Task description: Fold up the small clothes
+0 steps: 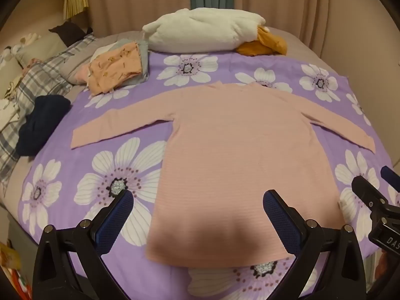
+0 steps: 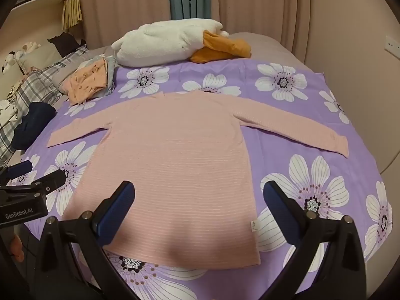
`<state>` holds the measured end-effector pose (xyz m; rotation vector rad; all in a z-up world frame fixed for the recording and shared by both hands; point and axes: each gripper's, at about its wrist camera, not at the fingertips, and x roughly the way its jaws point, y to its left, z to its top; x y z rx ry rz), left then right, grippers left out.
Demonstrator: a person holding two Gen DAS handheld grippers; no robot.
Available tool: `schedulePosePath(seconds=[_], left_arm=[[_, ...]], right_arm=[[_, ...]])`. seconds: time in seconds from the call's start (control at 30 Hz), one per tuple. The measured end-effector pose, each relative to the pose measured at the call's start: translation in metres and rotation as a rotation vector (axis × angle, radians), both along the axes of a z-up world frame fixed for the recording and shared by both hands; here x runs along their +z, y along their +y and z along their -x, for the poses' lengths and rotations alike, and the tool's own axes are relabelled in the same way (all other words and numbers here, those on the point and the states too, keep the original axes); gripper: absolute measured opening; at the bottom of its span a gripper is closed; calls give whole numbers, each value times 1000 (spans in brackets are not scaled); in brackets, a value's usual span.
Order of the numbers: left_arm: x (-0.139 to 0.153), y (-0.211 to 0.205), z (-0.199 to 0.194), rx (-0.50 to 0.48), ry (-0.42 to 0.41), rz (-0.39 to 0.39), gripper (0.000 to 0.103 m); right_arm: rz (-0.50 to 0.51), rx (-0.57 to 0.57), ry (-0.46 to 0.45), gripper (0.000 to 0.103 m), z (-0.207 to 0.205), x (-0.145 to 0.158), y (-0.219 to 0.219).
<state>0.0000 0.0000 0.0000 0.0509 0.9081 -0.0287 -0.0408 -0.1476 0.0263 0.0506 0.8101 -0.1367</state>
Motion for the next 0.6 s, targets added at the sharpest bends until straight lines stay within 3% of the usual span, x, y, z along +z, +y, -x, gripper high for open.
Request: schedulePosePath(seconds=[0.6], left_arm=[[0, -5, 2, -22, -7, -5, 102]], right_arm=[[0, -17, 10, 103, 2, 1, 2]])
